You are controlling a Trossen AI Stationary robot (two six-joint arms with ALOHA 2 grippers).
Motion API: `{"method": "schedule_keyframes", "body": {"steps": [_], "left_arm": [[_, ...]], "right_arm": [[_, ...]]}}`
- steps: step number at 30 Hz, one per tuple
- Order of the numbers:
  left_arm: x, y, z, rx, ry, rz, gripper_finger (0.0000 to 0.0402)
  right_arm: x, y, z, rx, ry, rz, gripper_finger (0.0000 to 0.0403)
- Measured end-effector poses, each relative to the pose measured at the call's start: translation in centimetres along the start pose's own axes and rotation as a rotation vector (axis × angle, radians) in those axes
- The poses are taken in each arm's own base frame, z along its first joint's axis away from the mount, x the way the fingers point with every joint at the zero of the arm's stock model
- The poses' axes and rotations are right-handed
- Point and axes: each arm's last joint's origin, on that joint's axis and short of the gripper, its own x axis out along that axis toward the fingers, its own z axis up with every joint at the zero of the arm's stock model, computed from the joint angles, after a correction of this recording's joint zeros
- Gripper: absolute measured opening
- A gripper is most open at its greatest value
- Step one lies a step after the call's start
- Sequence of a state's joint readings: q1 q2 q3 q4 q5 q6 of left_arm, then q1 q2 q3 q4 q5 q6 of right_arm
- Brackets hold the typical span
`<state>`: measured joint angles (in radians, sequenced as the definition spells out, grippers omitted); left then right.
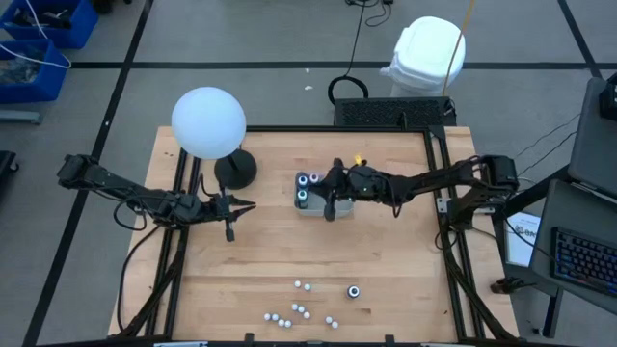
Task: Pick & Place food coloring
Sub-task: Put the big black food coloring bottle into the gray bin
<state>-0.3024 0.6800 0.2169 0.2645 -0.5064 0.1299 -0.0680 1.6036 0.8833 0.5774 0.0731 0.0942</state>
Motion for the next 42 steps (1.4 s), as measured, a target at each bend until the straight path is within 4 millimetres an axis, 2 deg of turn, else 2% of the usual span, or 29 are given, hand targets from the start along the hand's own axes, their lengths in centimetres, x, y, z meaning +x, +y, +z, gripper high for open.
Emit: {"method": "schedule_keyframes", "body": {"steps": [4, 10, 25, 42], "left_arm": [[0.0, 0.0, 0.0, -0.001, 0.0, 0.0, 0.0035], [0.0, 0.0, -0.1, 0.0, 0.005, -0.002, 0.0035], [0.0, 0.0, -0.1, -0.004, 0.006, -0.005, 0.0035], [0.0, 0.0, -0.1, -0.012, 0.006, -0.005, 0.0035]], "right_arm": [[-0.5, 2.1, 1.6, -0.033, -0.01, 0.058, 0.0001], [-1.6, 4.9, 2.3, -0.044, -0.043, 0.143, 0.0001], [-3.1, 10.1, 1.5, -0.059, -0.022, 0.301, 0.0], [-5.8, 15.5, 0.5, -0.117, -0.013, 0.476, 0.0]]}}
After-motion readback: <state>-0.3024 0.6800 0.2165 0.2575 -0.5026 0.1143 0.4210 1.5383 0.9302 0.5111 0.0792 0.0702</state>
